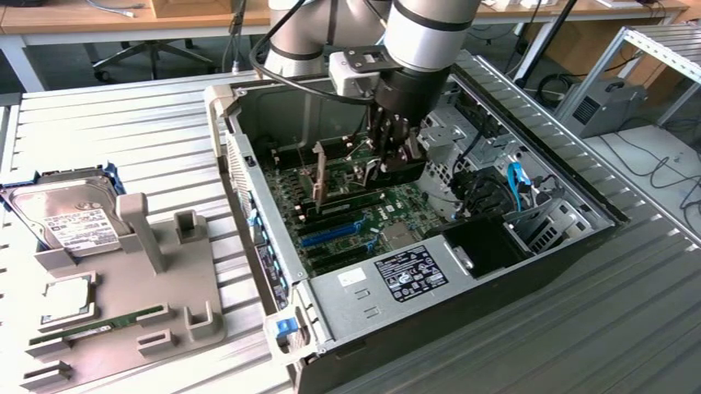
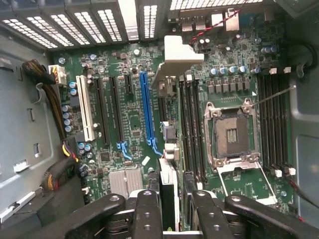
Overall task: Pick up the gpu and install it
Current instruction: 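Insert the gpu into the slot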
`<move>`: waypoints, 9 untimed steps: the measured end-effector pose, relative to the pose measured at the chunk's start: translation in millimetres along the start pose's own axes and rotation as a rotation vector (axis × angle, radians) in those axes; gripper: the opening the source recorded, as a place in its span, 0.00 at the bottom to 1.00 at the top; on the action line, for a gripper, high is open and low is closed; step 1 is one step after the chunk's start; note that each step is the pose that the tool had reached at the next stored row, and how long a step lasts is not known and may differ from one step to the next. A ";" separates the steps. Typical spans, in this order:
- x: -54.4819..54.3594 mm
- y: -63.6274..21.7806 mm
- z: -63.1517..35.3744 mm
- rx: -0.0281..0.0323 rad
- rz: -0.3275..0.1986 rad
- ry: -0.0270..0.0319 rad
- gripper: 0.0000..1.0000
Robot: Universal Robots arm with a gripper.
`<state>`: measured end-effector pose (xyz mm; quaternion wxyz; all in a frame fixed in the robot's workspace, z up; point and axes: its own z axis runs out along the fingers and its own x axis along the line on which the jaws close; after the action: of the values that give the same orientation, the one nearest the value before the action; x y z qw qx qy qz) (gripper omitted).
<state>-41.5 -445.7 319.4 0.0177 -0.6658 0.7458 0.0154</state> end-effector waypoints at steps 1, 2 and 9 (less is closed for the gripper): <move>0.1 0.4 0.1 0.0000 0.000 0.0000 0.29; 0.2 0.7 0.2 0.0000 0.000 0.0000 0.29; 0.6 2.9 1.1 0.0000 0.000 0.0001 0.29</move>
<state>-44.5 -445.9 318.3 0.0177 -0.6658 0.7458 0.0153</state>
